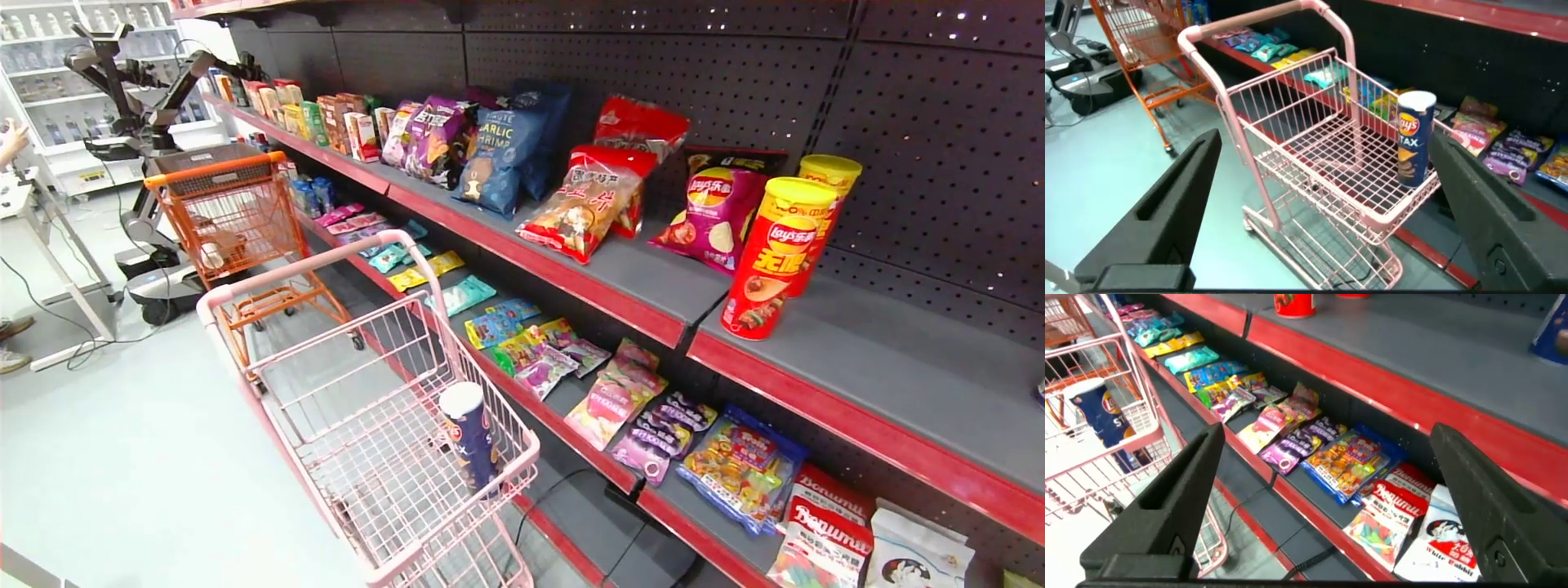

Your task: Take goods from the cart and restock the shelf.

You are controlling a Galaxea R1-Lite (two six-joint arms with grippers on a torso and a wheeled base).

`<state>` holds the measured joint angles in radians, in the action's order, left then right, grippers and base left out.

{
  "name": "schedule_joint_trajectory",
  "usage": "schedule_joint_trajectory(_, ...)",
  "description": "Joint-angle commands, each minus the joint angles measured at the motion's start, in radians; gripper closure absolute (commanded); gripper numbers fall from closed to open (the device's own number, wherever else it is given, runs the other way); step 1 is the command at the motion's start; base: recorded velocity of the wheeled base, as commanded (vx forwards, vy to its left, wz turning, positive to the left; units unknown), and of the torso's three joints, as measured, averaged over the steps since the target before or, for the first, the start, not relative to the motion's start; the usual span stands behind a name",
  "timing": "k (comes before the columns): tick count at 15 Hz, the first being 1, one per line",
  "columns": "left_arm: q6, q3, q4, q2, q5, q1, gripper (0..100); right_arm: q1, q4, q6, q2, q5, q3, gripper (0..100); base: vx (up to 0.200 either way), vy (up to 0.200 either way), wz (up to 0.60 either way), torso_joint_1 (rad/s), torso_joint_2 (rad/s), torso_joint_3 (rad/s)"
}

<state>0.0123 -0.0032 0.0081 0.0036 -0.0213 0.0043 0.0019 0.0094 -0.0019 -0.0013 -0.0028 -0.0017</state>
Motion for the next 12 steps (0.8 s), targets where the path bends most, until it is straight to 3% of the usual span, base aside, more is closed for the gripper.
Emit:
schedule_joint_trajectory(1,0.0,0.0,0.0,-0.001,0.0,0.0,0,0.001,0.0,0.0,0.001,0.0,0.0,0,0.0,0.0,0.0,-0.129,0.34,0.188)
schedule_joint_trajectory(12,0.001,0.0,0.0,-0.001,0.0,0.0,0,0.001,0.0,0.002,0.001,0.0,0.0,0,0.0,0.0,0.0,-0.157,0.39,0.229)
